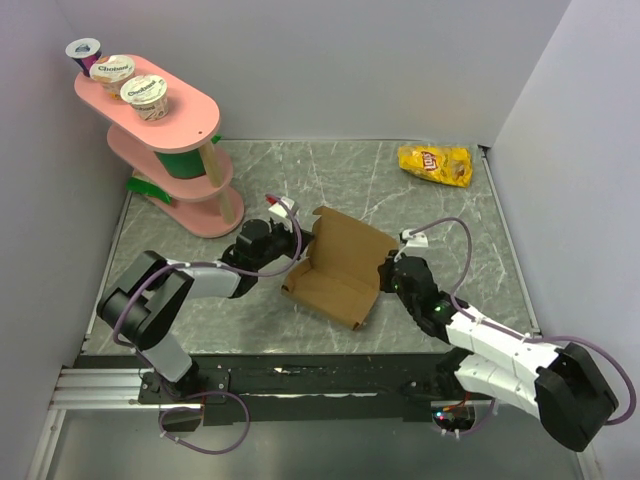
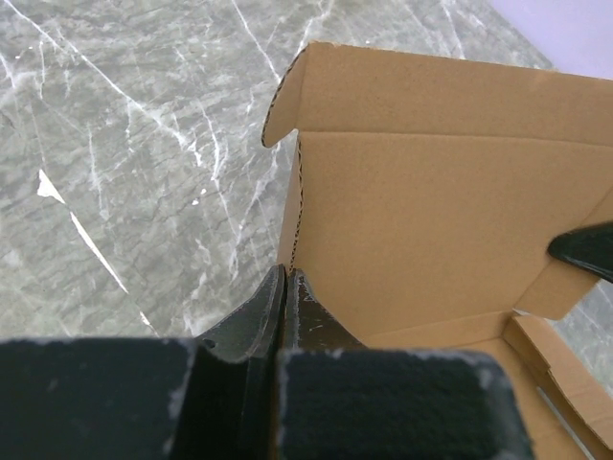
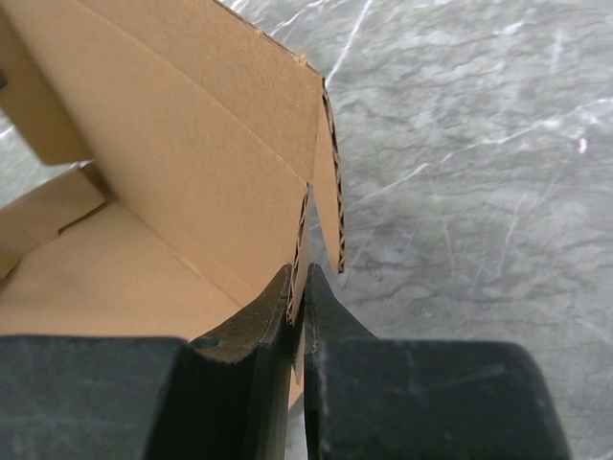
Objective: Fold the paper box
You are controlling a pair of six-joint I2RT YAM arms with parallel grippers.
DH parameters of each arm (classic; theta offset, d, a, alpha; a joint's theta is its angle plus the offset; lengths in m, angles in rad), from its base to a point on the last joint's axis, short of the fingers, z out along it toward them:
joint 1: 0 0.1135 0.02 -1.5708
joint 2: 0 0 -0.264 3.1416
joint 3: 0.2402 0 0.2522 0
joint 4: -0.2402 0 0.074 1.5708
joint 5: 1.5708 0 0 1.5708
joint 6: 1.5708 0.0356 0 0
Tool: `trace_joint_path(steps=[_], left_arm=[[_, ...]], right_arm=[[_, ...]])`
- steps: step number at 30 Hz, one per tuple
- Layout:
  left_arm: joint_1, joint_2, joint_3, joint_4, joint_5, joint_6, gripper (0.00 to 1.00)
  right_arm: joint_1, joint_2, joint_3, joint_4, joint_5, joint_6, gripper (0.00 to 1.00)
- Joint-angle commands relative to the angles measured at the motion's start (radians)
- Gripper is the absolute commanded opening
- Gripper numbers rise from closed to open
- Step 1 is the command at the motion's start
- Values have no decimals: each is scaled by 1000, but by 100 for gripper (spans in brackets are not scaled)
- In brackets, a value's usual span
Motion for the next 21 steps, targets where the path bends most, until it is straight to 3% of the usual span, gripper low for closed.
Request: trace_joint_path(steps=[1,21], left_arm=[[-70,10,-27,90,117,-64,3],[-142,35,-90,218,73,-119,2]], right_arm=[[38,39,66,121,103,35,7],[169,230,164,86,392,159,3]])
